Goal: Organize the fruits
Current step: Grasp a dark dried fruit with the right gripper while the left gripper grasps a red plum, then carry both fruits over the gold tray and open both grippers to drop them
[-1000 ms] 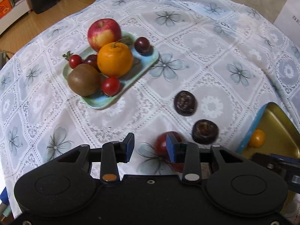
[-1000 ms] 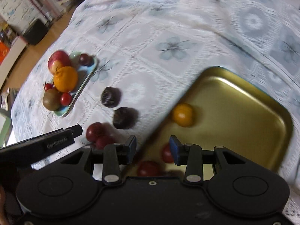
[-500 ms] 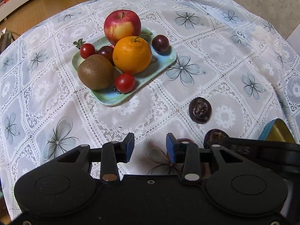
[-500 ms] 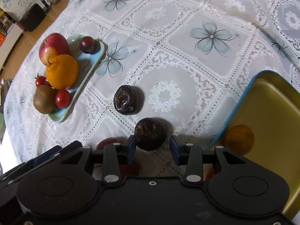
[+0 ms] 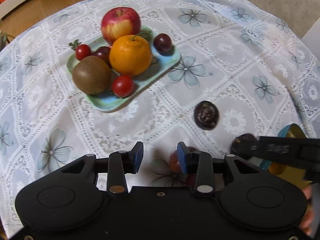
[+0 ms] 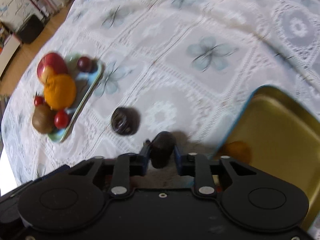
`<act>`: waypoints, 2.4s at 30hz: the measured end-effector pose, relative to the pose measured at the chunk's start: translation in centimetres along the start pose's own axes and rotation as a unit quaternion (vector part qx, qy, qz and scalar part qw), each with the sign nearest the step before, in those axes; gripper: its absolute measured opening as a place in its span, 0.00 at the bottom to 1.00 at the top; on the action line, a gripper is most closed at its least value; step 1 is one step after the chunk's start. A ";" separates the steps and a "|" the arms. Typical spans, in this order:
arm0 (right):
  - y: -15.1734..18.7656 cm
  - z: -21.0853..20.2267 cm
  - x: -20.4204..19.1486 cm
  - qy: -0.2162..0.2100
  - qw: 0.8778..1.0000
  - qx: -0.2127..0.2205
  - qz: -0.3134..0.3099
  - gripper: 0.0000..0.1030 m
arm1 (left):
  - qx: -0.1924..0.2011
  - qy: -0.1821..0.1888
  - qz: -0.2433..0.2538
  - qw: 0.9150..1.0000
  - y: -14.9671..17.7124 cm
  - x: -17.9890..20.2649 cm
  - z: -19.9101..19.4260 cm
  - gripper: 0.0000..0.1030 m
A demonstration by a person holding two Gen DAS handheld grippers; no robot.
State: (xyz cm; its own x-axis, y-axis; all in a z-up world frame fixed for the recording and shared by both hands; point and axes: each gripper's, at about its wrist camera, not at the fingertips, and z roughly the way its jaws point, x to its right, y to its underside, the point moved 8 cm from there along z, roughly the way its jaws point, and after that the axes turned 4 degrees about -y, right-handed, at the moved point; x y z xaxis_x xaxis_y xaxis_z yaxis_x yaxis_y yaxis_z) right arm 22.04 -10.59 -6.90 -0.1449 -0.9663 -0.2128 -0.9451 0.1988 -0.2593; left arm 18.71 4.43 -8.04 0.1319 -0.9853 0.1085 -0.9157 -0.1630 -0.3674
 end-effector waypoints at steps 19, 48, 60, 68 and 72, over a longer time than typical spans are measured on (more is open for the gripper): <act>0.2 2.7 1.6 -0.014 1.000 -0.016 -0.008 0.39 | -0.048 -0.005 0.042 0.998 1.6 3.3 3.8 0.49; 7.1 -10.1 18.5 0.004 0.979 0.043 0.197 0.35 | 0.055 0.068 0.112 0.990 9.1 12.2 -7.9 0.46; 9.2 -11.1 20.0 -0.009 0.984 0.046 0.173 0.36 | 0.001 0.053 0.149 0.987 16.5 17.2 -7.0 0.46; 9.2 -12.0 20.8 -0.026 0.984 0.057 0.165 0.36 | 0.001 0.036 0.130 0.991 17.2 17.4 -7.7 0.45; 9.3 -11.8 20.9 -0.038 0.984 0.050 0.166 0.36 | 0.001 0.027 0.129 0.991 17.5 17.6 -7.9 0.45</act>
State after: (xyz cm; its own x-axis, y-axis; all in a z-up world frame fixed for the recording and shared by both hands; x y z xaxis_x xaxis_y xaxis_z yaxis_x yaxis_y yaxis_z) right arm 6.80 -30.88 -2.68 -0.4144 -0.8316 -0.3698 -0.8155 0.5196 -0.2547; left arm 2.04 -15.34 -5.24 -0.1281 -0.9899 0.0604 -0.9157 0.0947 -0.3905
